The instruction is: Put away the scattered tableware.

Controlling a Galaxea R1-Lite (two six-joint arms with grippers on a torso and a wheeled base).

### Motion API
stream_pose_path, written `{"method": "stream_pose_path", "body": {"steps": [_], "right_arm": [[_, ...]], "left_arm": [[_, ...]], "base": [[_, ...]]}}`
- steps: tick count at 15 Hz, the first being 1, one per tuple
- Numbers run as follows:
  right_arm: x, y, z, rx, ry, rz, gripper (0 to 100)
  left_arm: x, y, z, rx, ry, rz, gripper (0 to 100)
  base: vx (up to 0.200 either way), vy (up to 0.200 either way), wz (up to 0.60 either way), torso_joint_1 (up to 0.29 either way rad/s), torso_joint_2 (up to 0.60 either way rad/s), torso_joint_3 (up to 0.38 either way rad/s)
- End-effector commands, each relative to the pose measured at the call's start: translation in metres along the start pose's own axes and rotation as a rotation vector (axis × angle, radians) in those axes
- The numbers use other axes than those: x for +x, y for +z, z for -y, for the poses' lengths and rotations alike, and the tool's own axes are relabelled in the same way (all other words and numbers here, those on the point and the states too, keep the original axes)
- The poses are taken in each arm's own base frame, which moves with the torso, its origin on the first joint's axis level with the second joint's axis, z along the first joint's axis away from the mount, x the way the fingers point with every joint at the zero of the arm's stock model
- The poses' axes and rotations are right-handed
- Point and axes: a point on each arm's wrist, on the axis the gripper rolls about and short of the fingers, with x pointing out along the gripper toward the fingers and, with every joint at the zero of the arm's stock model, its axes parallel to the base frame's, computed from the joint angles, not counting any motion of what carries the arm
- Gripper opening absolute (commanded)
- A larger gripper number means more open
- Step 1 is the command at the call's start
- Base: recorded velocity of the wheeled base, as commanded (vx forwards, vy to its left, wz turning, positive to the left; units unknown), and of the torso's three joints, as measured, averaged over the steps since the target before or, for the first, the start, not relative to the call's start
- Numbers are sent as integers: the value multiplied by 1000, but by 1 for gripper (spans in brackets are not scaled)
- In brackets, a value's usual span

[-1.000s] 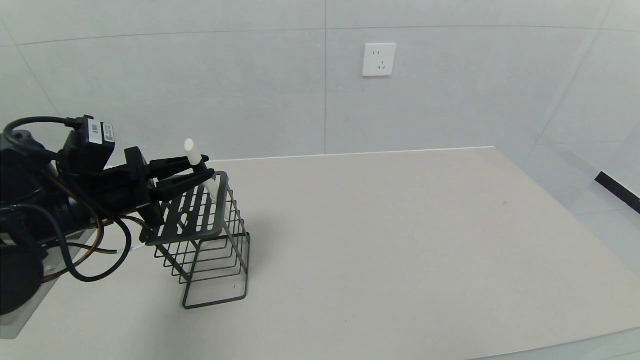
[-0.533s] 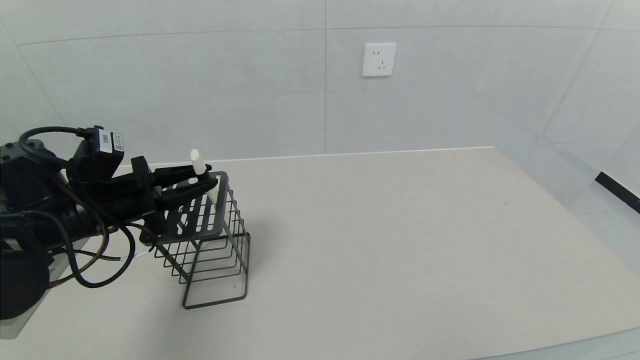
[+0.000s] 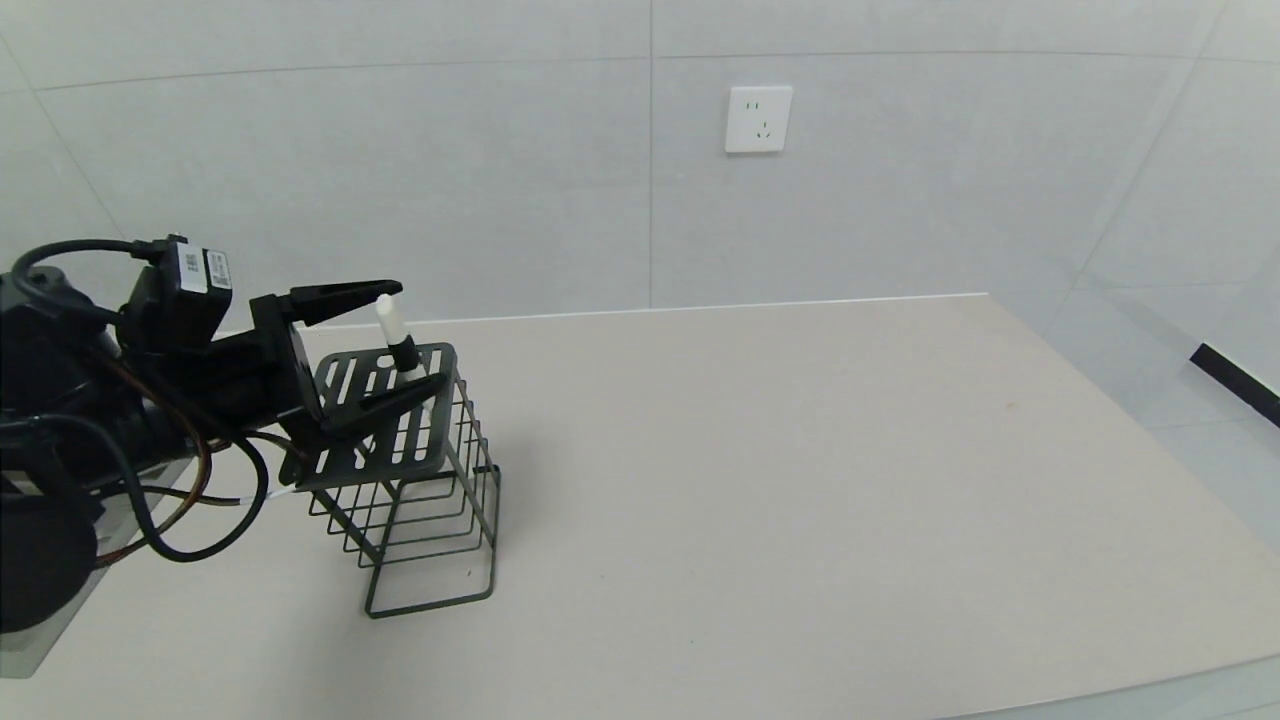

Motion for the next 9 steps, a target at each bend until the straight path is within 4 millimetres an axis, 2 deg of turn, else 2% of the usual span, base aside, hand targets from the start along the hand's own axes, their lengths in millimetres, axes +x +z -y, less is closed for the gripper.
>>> {"method": "stream_pose_path", "body": {"steps": [1, 2, 3, 5, 7, 8, 9], "right_arm": [[0, 0, 0, -1, 1, -1, 0], [0, 0, 0, -1, 1, -1, 0], [0, 0, 0, -1, 1, -1, 0], [0, 0, 0, 1, 1, -1, 0], [0, 0, 0, 1, 1, -1, 0], [0, 0, 0, -1, 1, -1, 0], [0, 0, 0, -1, 1, -1, 0]], "left_arm": [[-2, 13, -3, 46, 41, 24, 100], [-4, 19, -3, 59, 59, 31, 100], [-13, 42, 3, 94, 99, 64, 100], [-35, 73, 22, 138, 147, 106, 100], [-70, 94, 60, 127, 223, 128, 100], [-78, 96, 71, 108, 249, 131, 100], [-105, 98, 111, 9, 322, 149, 100]], "base": [[0, 0, 0, 0, 0, 0], [0, 0, 0, 0, 0, 0], [0, 0, 0, 0, 0, 0], [0, 0, 0, 0, 0, 0], [0, 0, 0, 0, 0, 0], [0, 0, 0, 0, 0, 0], [0, 0, 0, 0, 0, 0]]}}
